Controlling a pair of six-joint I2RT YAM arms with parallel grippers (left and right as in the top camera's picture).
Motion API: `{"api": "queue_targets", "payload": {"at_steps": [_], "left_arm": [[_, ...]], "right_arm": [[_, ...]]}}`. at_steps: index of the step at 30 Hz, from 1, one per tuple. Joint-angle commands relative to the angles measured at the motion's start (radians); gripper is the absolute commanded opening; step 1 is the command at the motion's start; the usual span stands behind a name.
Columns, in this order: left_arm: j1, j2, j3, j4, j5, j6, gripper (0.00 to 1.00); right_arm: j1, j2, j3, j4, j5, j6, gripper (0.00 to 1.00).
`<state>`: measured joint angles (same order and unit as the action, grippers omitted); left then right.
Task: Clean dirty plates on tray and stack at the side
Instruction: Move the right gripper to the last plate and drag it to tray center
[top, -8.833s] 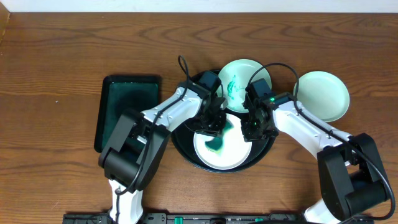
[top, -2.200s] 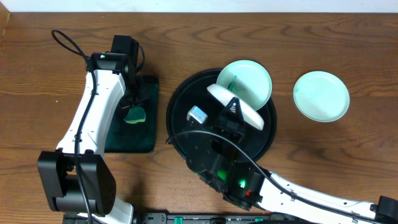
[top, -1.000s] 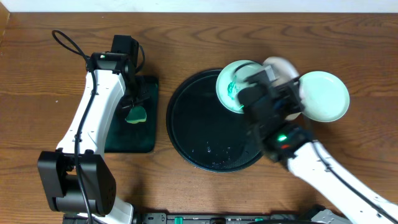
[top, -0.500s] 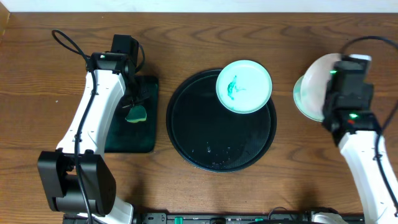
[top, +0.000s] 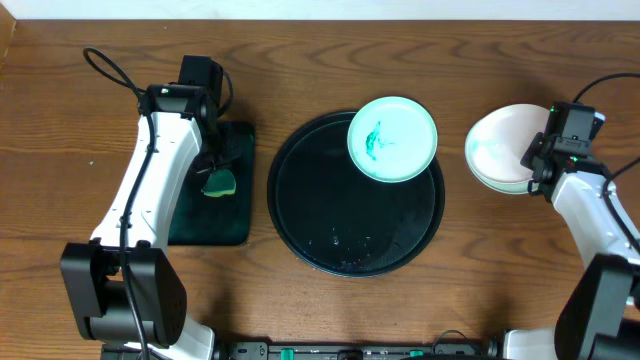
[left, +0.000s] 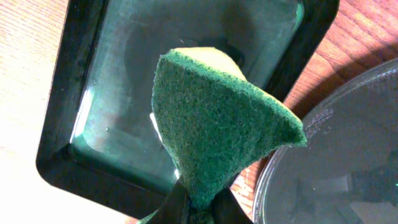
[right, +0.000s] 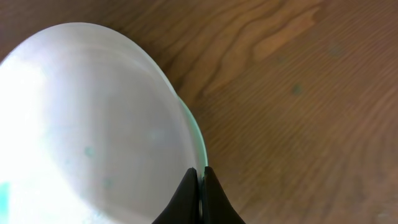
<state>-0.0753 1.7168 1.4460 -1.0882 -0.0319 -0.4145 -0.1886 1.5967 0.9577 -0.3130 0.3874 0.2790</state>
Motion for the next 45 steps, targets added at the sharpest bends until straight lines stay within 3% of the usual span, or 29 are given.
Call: {"api": "queue_targets", "payload": {"at_steps": [1,3,4,5,10,14,18,20,23,27,29,30,31,33,34,37,45], "left_arm": [[0.004,0.006,-0.005,0.000,-0.005,0.014,0.08],[0.004,0.006,-0.005,0.000,-0.005,0.014,0.07],[0.004,0.006,-0.005,0.000,-0.005,0.014,0.07],[0.004,0.006,-0.005,0.000,-0.005,0.014,0.07],[0.004,0.006,-0.005,0.000,-0.005,0.014,0.07],[0.004,0.006,-0.005,0.000,-0.005,0.014,0.07],[0.004,0.006,-0.005,0.000,-0.005,0.014,0.07],[0.004,0.006,-0.005,0.000,-0.005,0.013,0.07],[0.004,0.006,-0.005,0.000,-0.005,0.014,0.08],[0.004,0.006,-0.005,-0.002,-0.005,0.014,0.07],[0.004,0.006,-0.005,-0.003,-0.005,0.014,0.07],[0.004,0.006,-0.005,-0.003,-0.005,0.014,0.07],[0.004,0.006,-0.005,-0.003,-0.005,0.014,0.08],[0.004,0.006,-0.005,-0.004,-0.005,0.014,0.07],[0.004,0.006,-0.005,-0.006,-0.005,0.014,0.07],[0.004,0.006,-0.005,-0.007,-0.005,0.014,0.07],[0.004,0.006,-0.005,-0.006,-0.005,0.014,0.07]], "right_arm": [[-0.007,0.035,0.010,0.022,-0.011,0.087,0.01],[-0.009,0.036,0.010,0.022,-0.016,0.107,0.11],[-0.009,0.036,0.010,0.023,-0.021,0.109,0.34],[-0.009,0.036,0.010,0.025,-0.025,0.109,0.47],[-0.007,0.005,0.022,0.012,-0.044,0.079,0.61],[0.013,-0.088,0.106,-0.102,-0.120,0.000,0.61],[0.069,-0.195,0.232,-0.275,-0.428,-0.182,0.69],[0.107,-0.230,0.266,-0.325,-0.550,-0.247,0.61],[0.174,-0.254,0.270,-0.341,-0.613,-0.259,0.56],[0.229,-0.201,0.269,-0.359,-0.748,-0.392,0.65],[0.238,-0.142,0.269,-0.364,-0.832,-0.455,0.75],[0.238,-0.106,0.269,-0.356,-0.848,-0.460,0.95],[0.238,-0.075,0.269,-0.345,-0.848,-0.460,0.99],[0.230,-0.005,0.269,-0.313,-0.848,-0.436,0.97],[0.221,0.043,0.271,-0.292,-0.849,-0.404,0.89],[0.207,0.110,0.272,-0.259,-0.859,-0.349,0.99],[0.203,0.237,0.272,-0.222,-0.898,-0.336,0.99]]}}
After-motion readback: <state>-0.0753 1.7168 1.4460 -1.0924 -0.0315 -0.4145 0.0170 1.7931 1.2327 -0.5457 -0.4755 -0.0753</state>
